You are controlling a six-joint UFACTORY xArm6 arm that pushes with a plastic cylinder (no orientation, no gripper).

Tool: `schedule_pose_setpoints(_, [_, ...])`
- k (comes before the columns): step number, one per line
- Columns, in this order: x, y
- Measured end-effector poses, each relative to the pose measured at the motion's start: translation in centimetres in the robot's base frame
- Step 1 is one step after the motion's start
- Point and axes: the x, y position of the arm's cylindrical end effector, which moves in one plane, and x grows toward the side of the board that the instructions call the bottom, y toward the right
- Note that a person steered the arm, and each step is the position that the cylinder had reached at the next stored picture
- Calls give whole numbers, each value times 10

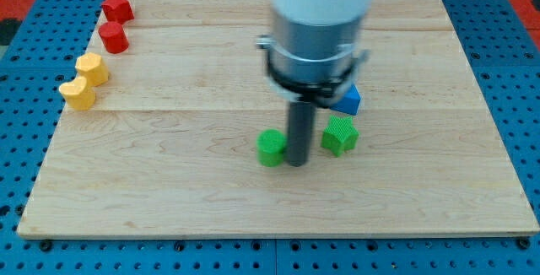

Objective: Push the green circle slightly left and then down

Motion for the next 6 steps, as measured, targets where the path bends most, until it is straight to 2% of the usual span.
schedule_pose_setpoints(1, [1,-39])
schedule_pose_setpoints(2, [8,-33])
schedule_pose_setpoints(4, [-69,-39])
schedule_pose_setpoints(5, [-94,-53])
schedule_pose_setpoints(6, [-76,-86])
